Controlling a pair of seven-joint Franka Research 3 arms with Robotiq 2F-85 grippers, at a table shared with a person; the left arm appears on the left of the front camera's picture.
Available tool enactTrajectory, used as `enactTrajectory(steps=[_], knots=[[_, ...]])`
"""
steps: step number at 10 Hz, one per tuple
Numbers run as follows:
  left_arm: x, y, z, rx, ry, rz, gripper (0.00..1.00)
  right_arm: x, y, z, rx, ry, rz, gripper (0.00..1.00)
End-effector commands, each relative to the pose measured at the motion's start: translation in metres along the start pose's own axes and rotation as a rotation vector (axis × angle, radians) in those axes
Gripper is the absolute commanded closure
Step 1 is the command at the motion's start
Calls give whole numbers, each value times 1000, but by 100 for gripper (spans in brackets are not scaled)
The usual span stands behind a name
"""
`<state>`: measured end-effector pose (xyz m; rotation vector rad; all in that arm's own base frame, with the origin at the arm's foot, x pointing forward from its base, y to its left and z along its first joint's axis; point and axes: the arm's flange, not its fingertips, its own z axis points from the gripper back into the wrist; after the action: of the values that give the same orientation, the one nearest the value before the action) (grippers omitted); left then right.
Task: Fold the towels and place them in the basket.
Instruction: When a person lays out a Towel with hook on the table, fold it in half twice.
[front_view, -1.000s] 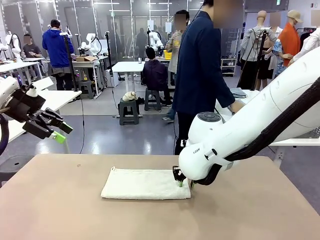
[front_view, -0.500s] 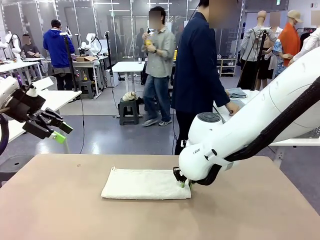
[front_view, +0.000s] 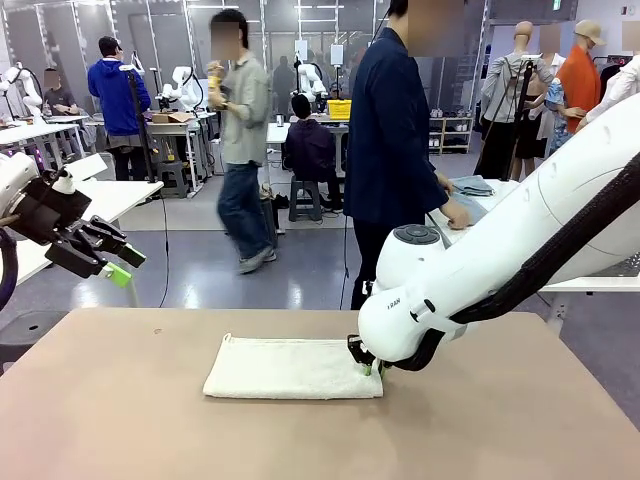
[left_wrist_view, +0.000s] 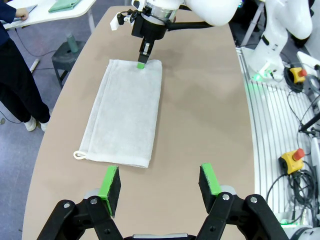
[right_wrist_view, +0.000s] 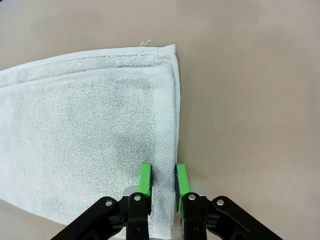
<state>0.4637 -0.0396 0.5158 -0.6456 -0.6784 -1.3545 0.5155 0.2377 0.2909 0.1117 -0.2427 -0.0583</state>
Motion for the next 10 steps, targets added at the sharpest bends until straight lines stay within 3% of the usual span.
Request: enactTrajectory(steps=[1,3,7,10], knots=[[3,-1,2,1,11,3,20,0,9,-7,-46,-6,-41,90],[3,-1,2,1,11,3,20,0,10,-7,-52,-1,-46,100],[3,-1,2,1,11,3,20,1,4,-4,-52,11,-55,100],[3,-1,2,1,11,3,20,18,-20,15,15,4,-35,100]])
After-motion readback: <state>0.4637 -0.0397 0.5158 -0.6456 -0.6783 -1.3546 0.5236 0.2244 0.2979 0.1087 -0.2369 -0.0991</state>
